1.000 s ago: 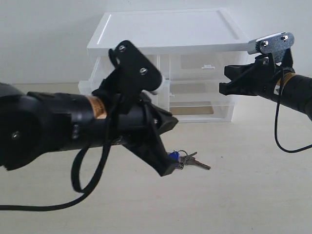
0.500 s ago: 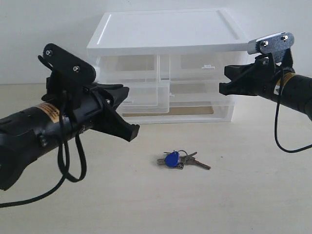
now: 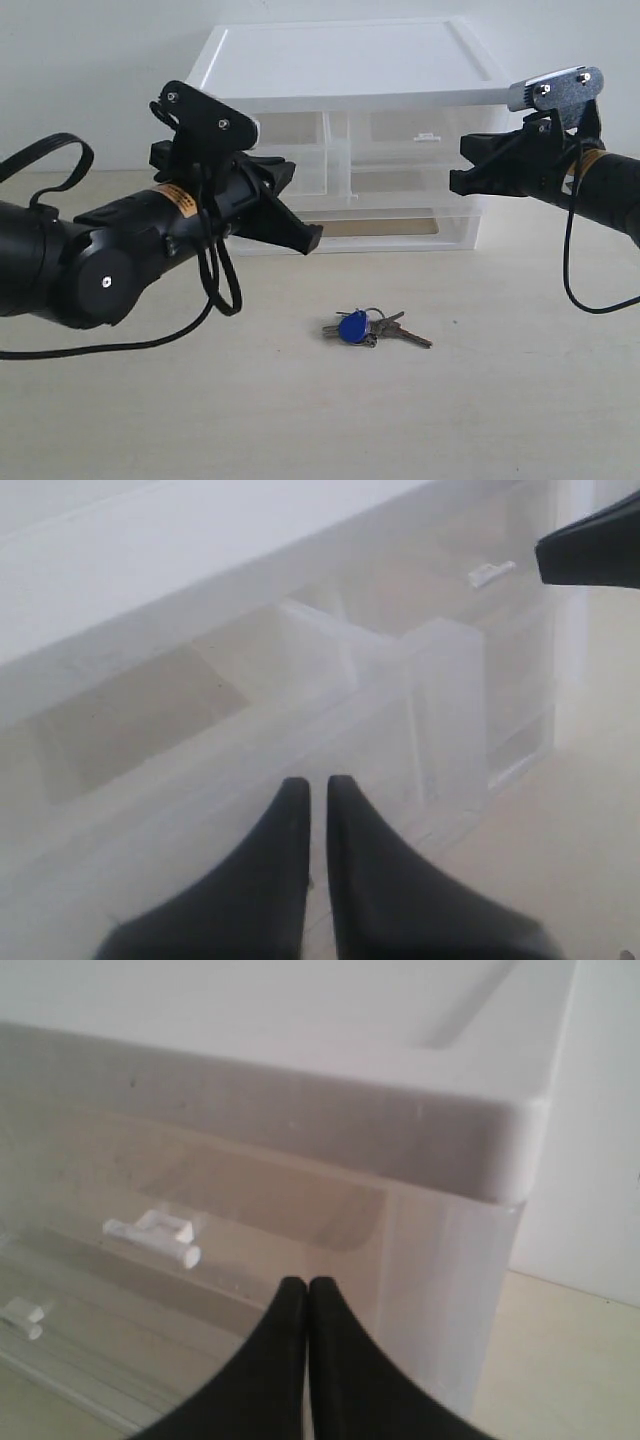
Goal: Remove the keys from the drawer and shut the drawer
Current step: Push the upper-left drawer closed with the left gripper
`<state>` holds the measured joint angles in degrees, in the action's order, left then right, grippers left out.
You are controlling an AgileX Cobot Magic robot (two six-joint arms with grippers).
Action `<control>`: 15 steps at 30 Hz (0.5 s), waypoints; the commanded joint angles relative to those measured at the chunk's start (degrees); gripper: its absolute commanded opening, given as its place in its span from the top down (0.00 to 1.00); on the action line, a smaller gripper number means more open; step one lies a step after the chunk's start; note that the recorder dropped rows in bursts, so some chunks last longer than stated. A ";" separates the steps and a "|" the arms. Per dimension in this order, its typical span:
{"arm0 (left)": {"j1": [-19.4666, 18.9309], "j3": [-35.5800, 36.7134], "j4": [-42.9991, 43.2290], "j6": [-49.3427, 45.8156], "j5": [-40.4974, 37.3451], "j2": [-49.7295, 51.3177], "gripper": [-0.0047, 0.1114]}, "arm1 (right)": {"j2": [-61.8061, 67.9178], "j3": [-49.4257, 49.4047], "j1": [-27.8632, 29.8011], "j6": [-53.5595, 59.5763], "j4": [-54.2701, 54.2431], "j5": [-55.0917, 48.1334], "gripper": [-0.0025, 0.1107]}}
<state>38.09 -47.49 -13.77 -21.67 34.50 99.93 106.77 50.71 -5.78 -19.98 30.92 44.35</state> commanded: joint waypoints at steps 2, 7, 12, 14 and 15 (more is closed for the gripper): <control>-0.34 -4.25 3.30 0.32 -3.34 2.27 0.92 | 0.19 0.90 0.54 0.17 -4.86 -0.99 0.98; -2.94 -6.61 2.91 0.08 -3.15 2.75 0.92 | 0.19 0.90 0.54 0.17 -4.86 -0.99 0.98; -6.82 -8.73 2.91 -0.37 -3.71 4.71 0.92 | 0.19 0.90 0.54 0.17 -4.86 -1.34 0.98; -7.63 -9.52 2.91 -0.38 -4.26 5.74 0.92 | 0.19 0.90 0.54 0.17 -4.86 -1.22 0.98; -7.85 -9.92 2.91 -0.38 -4.22 6.42 0.92 | 0.19 0.90 0.54 0.17 -4.86 -1.22 0.98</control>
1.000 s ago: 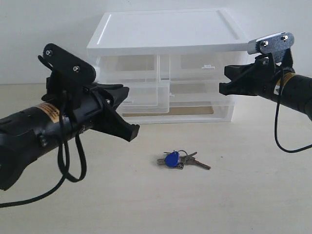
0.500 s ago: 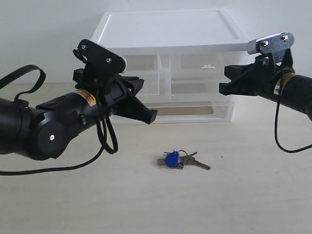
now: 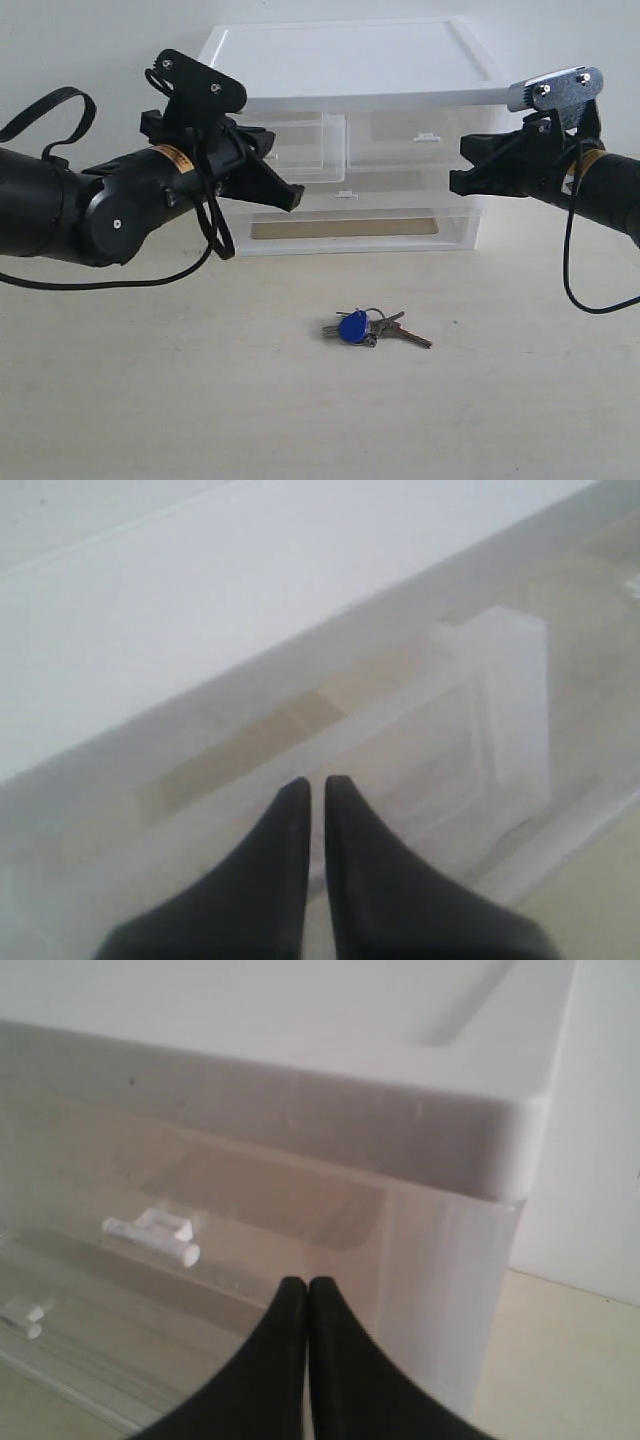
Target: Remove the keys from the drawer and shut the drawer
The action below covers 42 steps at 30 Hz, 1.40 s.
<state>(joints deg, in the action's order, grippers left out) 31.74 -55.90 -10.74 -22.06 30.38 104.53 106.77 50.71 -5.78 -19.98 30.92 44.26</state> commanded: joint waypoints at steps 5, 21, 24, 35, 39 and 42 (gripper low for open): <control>-1.50 -3.58 0.22 -0.70 -0.19 4.90 0.92 | 0.19 0.90 0.54 0.17 -4.86 -1.13 0.98; -1.28 -5.98 0.22 -0.59 -7.07 4.68 0.92 | 0.19 0.90 0.54 0.75 -4.86 -1.02 0.98; -0.82 -3.17 1.15 -0.59 -7.78 2.19 0.92 | 0.19 0.90 0.54 1.15 -4.86 -1.02 0.98; 0.26 27.90 3.35 12.41 6.37 -31.87 0.92 | 0.19 0.90 0.54 1.25 -4.86 -1.02 0.98; 0.26 32.32 3.35 12.41 6.34 -41.94 0.92 | -1.24 0.90 0.54 1.14 -4.49 -2.76 0.98; 0.26 34.96 3.24 12.04 6.05 -48.03 0.92 | -3.91 0.12 0.54 1.24 -4.49 -5.18 0.98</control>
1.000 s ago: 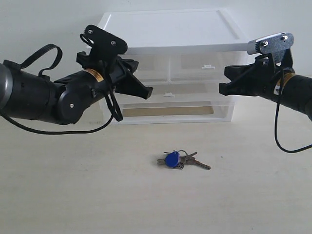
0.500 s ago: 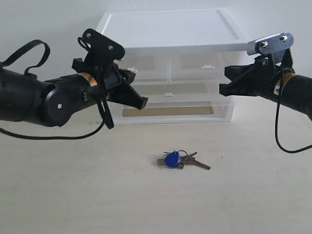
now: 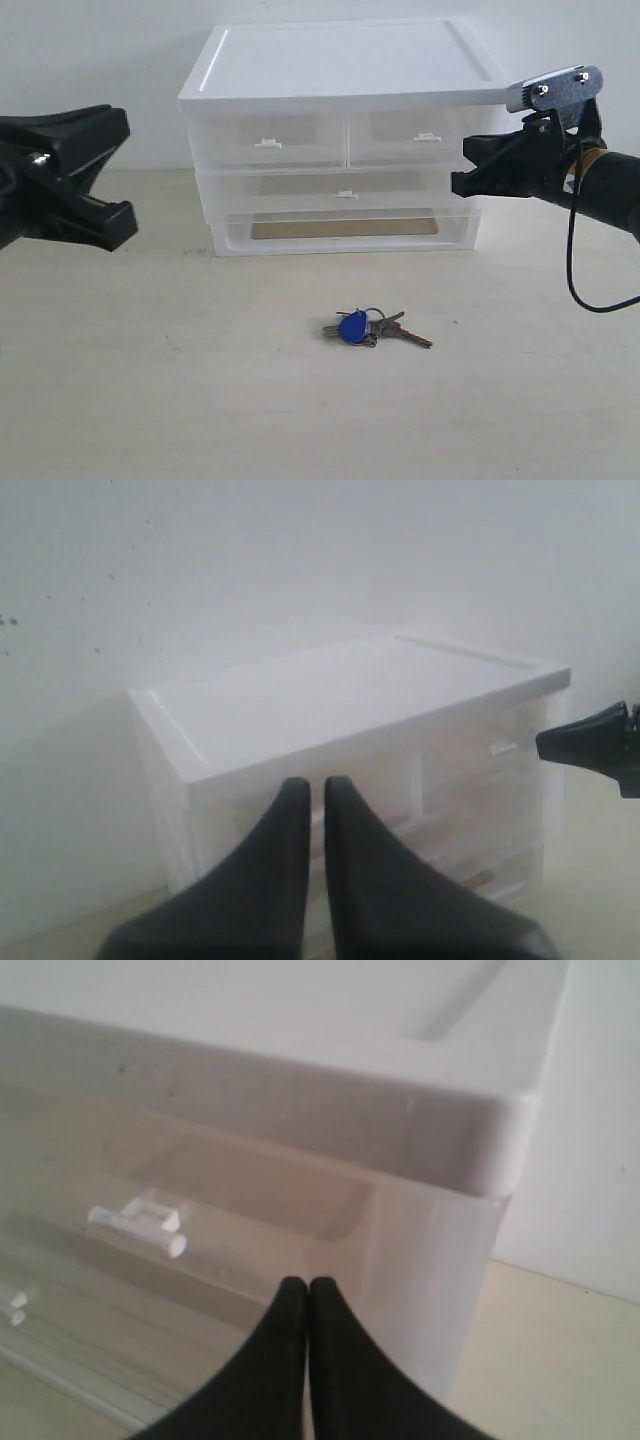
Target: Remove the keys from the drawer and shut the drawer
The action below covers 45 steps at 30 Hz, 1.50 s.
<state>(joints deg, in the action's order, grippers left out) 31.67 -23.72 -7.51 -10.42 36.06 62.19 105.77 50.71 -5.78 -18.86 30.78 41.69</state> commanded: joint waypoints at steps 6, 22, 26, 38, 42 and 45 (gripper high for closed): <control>0.34 7.69 -0.19 0.17 0.27 -13.91 0.92 | -12.37 -5.14 0.54 0.13 -4.08 -2.65 0.98; 0.34 10.24 -0.19 16.24 -20.36 -38.94 0.92 | -72.30 -34.96 0.54 -12.59 1.53 -3.91 0.98; 0.34 10.24 -0.19 16.45 -26.64 -39.47 0.92 | -82.81 -39.55 0.54 -14.17 1.66 -8.41 0.98; 0.34 10.24 -1.69 17.15 -37.63 -39.47 0.92 | -100.78 -46.23 0.54 -19.28 1.48 -31.94 0.98; 0.34 10.24 -1.69 17.15 -37.63 -39.47 0.92 | -100.78 -46.23 0.54 -20.43 1.13 -41.07 0.98; 0.34 10.24 -1.69 17.15 -37.63 -39.47 0.92 | -100.78 -46.23 0.54 -20.52 1.13 -44.06 0.98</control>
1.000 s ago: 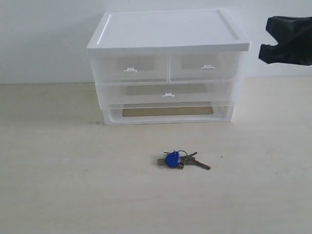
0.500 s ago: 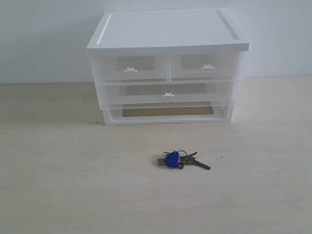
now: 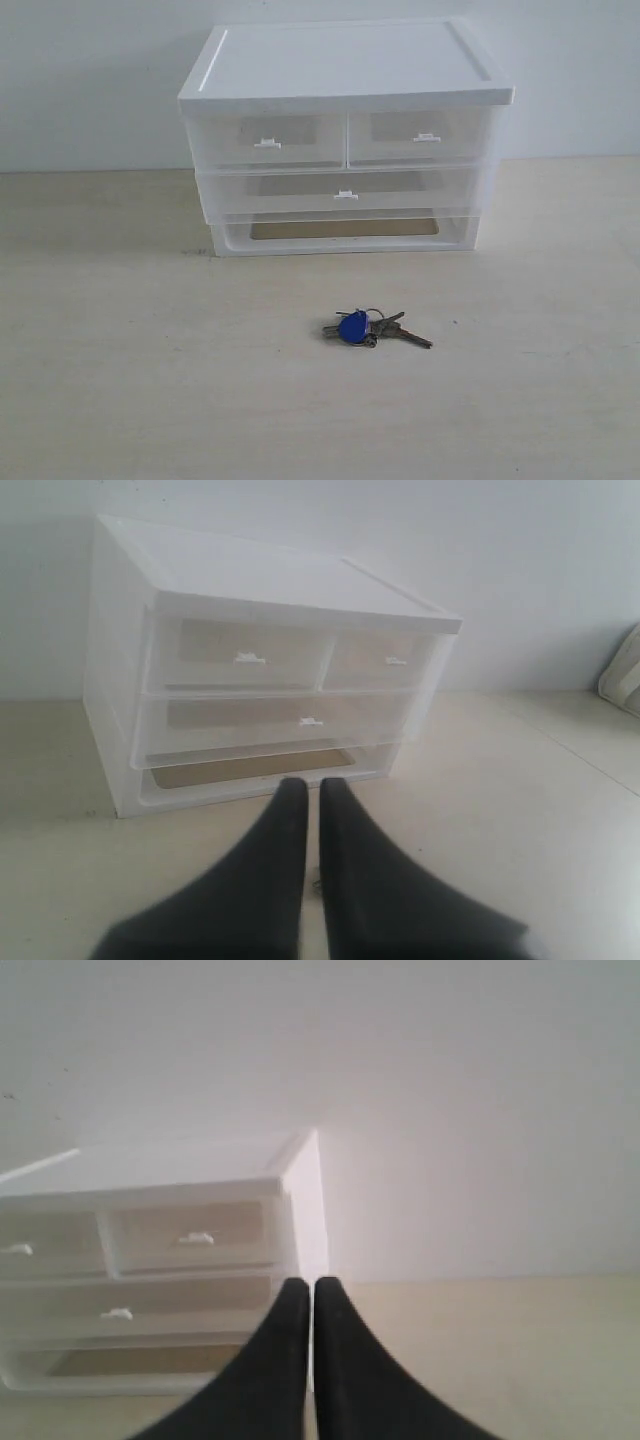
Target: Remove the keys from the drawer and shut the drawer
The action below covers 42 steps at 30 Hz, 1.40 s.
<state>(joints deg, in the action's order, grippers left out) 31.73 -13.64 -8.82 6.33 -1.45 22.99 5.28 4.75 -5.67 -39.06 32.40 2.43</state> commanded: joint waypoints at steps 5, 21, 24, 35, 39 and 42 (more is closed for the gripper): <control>0.27 0.17 -0.38 0.40 -0.12 -0.27 0.92 | -0.29 -0.27 0.44 -0.32 -0.48 -4.80 0.98; 0.27 0.17 -0.38 0.28 -0.12 -0.27 0.92 | -0.29 -0.27 0.44 -0.32 -0.51 -4.80 0.98; 0.27 0.17 -0.38 0.16 -0.12 -0.83 0.92 | -0.29 -0.27 0.44 -0.22 -0.51 -4.80 0.98; -6.18 0.40 3.94 -2.19 -2.79 -10.13 0.92 | -0.29 -0.27 0.44 -0.63 -0.51 -4.80 0.98; -11.22 0.40 4.24 -5.18 -6.21 -14.12 0.92 | -0.29 -0.27 0.44 -0.63 -0.51 -4.80 0.98; -14.93 0.40 5.51 -5.31 -9.11 -16.65 0.92 | -0.29 -0.27 0.44 -0.63 -0.51 -4.80 0.98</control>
<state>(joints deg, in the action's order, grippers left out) 19.73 -13.53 -4.35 1.89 -7.73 8.46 5.28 4.63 -5.67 -39.62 31.96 -2.40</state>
